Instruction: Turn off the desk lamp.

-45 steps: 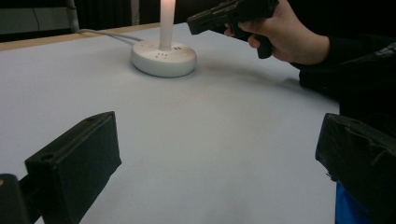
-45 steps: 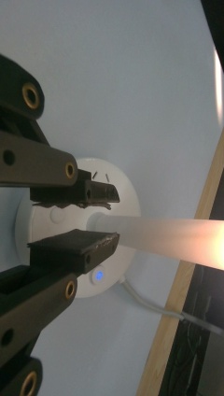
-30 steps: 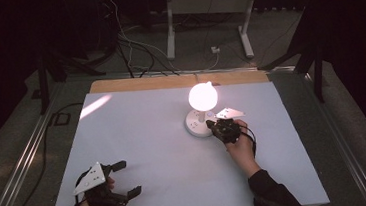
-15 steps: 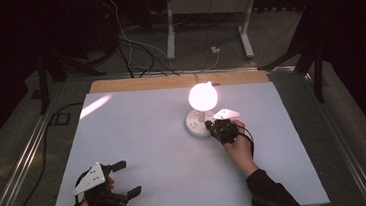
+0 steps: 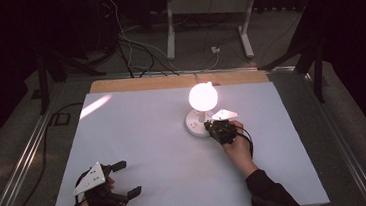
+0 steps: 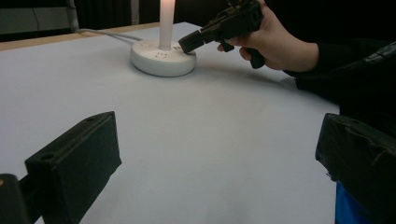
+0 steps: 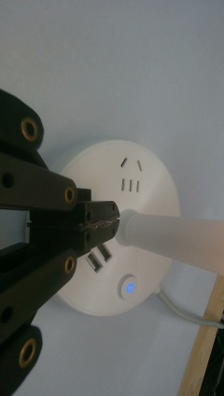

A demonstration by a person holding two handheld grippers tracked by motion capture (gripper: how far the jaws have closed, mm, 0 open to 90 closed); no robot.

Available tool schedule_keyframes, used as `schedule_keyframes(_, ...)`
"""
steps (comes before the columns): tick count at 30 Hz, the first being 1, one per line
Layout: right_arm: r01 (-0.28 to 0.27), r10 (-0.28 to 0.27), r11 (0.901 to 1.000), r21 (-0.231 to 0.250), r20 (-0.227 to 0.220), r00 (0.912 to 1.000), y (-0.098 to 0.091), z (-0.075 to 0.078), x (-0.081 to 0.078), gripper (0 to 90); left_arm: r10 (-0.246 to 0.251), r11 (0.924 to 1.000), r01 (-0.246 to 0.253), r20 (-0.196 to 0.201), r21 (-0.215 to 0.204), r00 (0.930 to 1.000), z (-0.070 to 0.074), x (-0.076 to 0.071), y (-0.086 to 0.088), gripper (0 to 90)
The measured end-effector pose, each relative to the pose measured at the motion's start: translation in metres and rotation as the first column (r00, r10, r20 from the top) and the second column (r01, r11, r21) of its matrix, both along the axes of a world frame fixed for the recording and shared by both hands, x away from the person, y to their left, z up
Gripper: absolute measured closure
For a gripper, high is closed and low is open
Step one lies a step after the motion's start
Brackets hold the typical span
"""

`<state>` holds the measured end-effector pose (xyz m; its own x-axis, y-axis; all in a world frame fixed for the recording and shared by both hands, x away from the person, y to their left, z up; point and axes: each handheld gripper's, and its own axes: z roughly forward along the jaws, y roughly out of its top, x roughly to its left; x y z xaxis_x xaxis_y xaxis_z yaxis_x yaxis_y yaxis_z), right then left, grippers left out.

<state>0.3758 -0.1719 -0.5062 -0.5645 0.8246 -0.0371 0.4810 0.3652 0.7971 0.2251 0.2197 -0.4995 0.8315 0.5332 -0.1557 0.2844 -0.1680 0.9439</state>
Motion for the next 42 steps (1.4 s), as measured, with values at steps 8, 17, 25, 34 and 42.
schedule_keyframes(8, 0.001, 0.000, 0.9996, -0.027, 0.014, 0.9999, 0.002, 0.000, -0.002, 90.0, -0.001, 1.0000, 0.001, 0.000, -0.002, 1.0000, 0.000, 0.000, 0.000, 0.6)
schedule_keyframes(17, 0.010, -0.012, 0.9992, 0.037, 0.043, 0.9990, -0.005, 0.018, -0.005, 90.0, -0.001, 1.0000, 0.001, -0.001, -0.001, 1.0000, 0.000, 0.000, 0.000, 0.6)
schedule_keyframes(25, 0.010, -0.012, 0.9995, 0.031, 0.054, 0.9985, -0.004, 0.020, -0.006, 90.0, 0.000, 1.0000, 0.000, 0.000, 0.002, 1.0000, 0.000, 0.000, 0.000, 0.6)
schedule_keyframes(34, 0.015, -0.016, 0.9996, 0.022, 0.039, 0.9991, -0.004, 0.013, -0.003, 90.0, -0.004, 1.0000, 0.004, 0.002, -0.002, 1.0000, 0.000, 0.000, 0.000, 0.6)
schedule_keyframes(42, 0.015, -0.014, 0.9999, -0.009, 0.024, 0.9996, -0.001, 0.004, -0.002, 90.0, -0.005, 1.0000, 0.005, 0.001, -0.002, 1.0000, 0.000, 0.000, 0.000, 0.6)
